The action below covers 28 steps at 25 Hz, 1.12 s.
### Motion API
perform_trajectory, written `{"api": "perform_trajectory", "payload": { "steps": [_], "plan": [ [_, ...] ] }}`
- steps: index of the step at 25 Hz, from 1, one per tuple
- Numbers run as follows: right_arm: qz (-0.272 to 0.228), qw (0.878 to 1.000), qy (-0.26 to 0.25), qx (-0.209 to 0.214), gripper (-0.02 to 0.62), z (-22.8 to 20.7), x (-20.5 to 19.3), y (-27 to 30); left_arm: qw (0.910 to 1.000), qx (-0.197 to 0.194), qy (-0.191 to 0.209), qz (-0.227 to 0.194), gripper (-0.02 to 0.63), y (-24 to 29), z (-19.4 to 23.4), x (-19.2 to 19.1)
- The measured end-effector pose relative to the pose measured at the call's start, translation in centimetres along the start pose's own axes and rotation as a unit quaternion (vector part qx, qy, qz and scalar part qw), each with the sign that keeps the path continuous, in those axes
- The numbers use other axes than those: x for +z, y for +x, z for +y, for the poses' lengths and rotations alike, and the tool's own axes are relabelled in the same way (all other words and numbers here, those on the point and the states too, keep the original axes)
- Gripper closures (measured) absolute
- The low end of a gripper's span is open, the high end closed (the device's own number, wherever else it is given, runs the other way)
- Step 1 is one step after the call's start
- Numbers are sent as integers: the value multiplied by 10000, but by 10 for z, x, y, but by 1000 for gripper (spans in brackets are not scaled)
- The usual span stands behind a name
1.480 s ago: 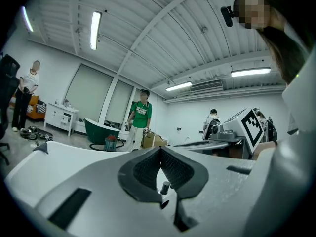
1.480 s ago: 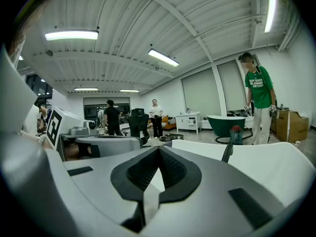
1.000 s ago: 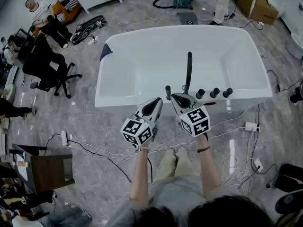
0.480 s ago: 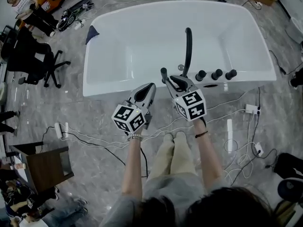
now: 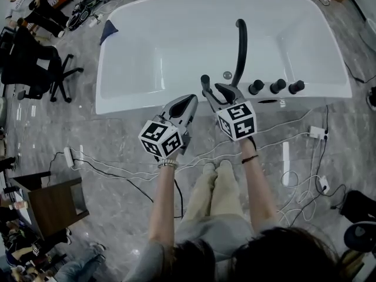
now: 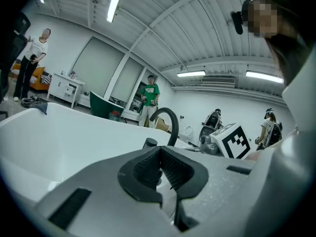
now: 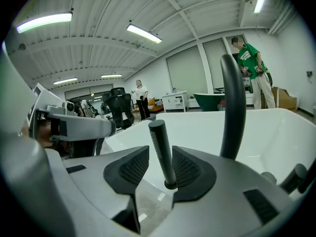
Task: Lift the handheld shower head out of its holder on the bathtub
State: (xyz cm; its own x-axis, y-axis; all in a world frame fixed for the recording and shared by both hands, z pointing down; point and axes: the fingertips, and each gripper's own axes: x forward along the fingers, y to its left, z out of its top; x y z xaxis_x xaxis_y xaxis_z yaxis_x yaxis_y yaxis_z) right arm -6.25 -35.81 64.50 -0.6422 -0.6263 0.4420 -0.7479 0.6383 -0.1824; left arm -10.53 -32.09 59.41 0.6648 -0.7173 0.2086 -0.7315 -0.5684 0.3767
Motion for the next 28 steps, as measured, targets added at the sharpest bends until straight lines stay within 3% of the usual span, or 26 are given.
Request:
{"api": "perform_trajectory", "payload": {
  "steps": [16, 28],
  "plan": [
    [302, 9988, -129, 375, 443, -15, -52, 68, 9998, 194, -47, 52, 601, 30, 46, -47],
    [436, 9978, -391, 312, 453, -19, -60, 82, 9996, 261, -94, 69, 601, 39, 53, -55]
  ]
}}
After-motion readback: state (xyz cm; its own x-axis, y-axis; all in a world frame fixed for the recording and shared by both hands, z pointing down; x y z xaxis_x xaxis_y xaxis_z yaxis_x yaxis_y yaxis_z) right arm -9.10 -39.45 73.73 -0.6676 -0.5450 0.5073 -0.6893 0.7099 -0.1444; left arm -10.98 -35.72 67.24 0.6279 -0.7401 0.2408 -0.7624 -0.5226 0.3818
